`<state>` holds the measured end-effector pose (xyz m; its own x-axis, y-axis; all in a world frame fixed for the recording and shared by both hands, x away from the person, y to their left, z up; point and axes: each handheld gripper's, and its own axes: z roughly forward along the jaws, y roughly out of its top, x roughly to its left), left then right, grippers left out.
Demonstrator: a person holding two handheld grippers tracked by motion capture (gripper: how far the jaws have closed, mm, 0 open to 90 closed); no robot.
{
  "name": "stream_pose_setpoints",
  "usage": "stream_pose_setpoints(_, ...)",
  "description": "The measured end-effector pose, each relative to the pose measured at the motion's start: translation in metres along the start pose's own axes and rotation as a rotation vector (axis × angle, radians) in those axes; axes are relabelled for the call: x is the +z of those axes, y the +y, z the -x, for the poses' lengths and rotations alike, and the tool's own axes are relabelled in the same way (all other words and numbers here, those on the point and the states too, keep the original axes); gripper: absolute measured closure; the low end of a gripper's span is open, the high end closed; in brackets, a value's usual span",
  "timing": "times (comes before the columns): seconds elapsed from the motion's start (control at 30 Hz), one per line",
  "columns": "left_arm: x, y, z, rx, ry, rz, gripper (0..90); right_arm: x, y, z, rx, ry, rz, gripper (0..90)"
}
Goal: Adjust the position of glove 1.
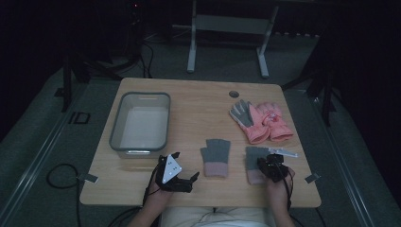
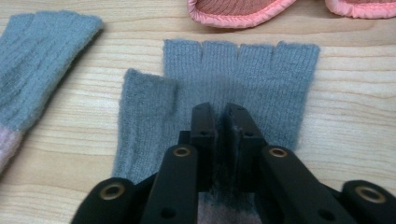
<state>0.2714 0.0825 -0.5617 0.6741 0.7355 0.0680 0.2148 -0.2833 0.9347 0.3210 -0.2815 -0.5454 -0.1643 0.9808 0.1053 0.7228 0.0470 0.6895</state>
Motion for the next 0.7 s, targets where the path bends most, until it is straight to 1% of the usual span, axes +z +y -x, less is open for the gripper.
stream_pose_setpoints(0.1,0.000,0.000,0.000,0.000,-0.001,0.001,0.3,-0.002,0.002,0.001,-0.007,0.008,0.002,72.5)
stream_pose_setpoints(0.13,0.000,0.000,0.000,0.000,-0.001,0.001,0.3,-0.004,0.004,0.002,-0.005,0.011,0.008,71.8)
stream_pose_setpoints(0.17,0.000,0.000,0.000,0.000,-0.001,0.001,0.3,-0.007,0.007,0.003,-0.016,0.009,0.017,70.1)
stream_pose_setpoints(0.2,0.000,0.000,0.000,0.000,0.000,0.001,0.3,-0.009,0.009,0.004,-0.042,0.007,0.023,68.8)
stream_pose_setpoints(0.23,0.000,0.000,0.000,0.000,0.000,0.002,0.3,-0.011,0.012,0.004,-0.064,0.019,0.027,68.6)
stream_pose_setpoints(0.3,0.000,0.000,0.000,-0.002,0.002,0.004,0.3,-0.014,0.016,0.006,-0.107,0.044,0.021,68.3)
stream_pose_setpoints(0.37,0.000,0.000,0.000,-0.002,0.000,0.005,0.3,-0.015,0.019,0.009,-0.163,0.082,0.017,65.2)
stream_pose_setpoints(0.4,0.000,0.000,0.000,-0.004,0.001,0.005,0.3,-0.015,0.019,0.010,-0.184,0.081,0.008,65.0)
stream_pose_setpoints(0.47,0.000,0.000,0.000,-0.008,0.001,0.008,0.3,-0.013,0.019,0.014,-0.217,0.109,-0.008,62.6)
stream_pose_setpoints(0.57,0.000,0.000,0.000,-0.009,0.003,0.009,0.4,-0.008,0.018,0.017,-0.292,0.136,-0.039,60.5)
stream_pose_setpoints(0.63,0.000,0.000,0.000,-0.009,0.003,0.012,0.4,-0.006,0.018,0.018,-0.345,0.129,-0.048,60.5)
stream_pose_setpoints(0.7,0.000,0.000,0.000,-0.010,0.004,0.009,0.3,-0.005,0.019,0.020,-0.372,0.134,-0.061,60.4)
